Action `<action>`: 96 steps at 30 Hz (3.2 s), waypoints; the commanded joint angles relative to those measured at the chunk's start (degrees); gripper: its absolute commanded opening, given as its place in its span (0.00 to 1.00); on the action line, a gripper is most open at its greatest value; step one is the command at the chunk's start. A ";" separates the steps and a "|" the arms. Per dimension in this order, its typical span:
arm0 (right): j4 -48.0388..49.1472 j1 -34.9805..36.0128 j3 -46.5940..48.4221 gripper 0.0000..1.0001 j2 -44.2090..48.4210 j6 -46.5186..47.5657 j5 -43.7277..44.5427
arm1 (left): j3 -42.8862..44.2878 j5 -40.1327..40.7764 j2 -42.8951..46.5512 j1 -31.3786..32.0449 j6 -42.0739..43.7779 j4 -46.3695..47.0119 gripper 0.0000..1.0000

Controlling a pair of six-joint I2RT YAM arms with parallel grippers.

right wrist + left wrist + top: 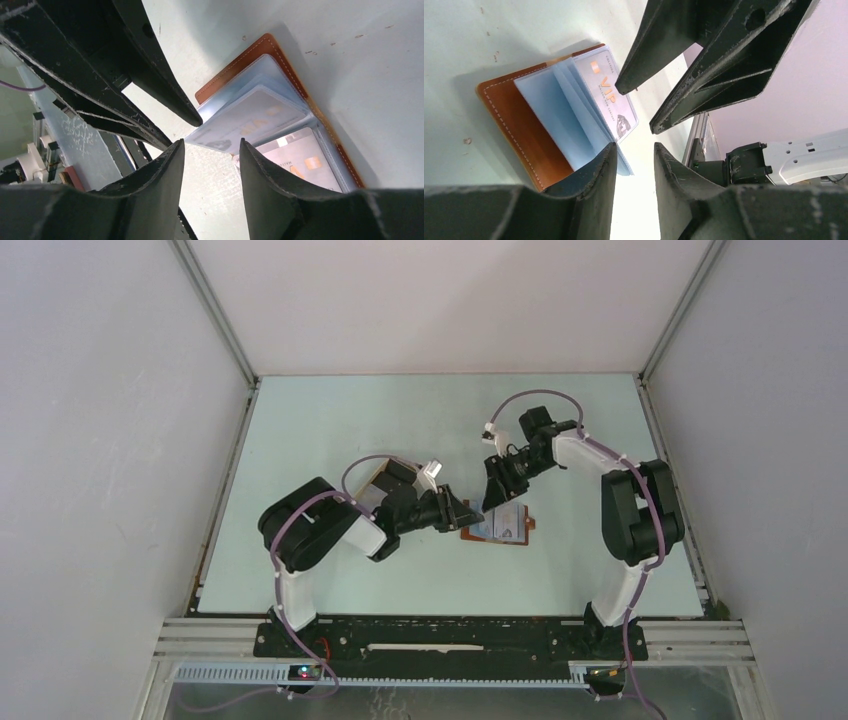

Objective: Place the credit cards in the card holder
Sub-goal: Turn over the card slot in the card holder.

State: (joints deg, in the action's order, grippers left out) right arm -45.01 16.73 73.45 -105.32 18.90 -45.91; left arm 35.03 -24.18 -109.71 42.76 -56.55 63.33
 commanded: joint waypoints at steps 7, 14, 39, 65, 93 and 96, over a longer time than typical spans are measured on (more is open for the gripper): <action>5.07 -2.16 -0.10 0.56 2.01 -9.59 -0.48 | 3.49 -1.00 -1.49 1.05 -0.29 1.01 0.38; 5.43 -1.33 -0.09 0.59 0.82 -10.46 2.71 | 4.15 -0.86 -1.82 1.38 -0.22 0.48 0.38; 5.56 1.83 0.12 0.58 -1.09 -10.24 11.15 | 4.34 -0.95 -1.90 1.56 -0.05 -0.14 0.40; 5.14 1.99 0.25 0.61 -2.41 -10.55 10.60 | 4.70 -1.40 -2.14 1.53 -0.31 -0.15 0.40; 3.80 -0.38 0.22 0.54 -2.19 -9.49 9.74 | -1.14 1.73 6.58 1.26 2.52 -3.04 0.40; 3.84 -0.38 0.25 0.54 -2.34 -9.45 9.61 | -1.54 1.74 7.54 2.47 2.25 -3.04 0.39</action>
State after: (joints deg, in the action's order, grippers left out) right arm -40.84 16.69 73.43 -107.46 8.67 -36.45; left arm 34.52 -23.11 -105.32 43.79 -55.48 59.33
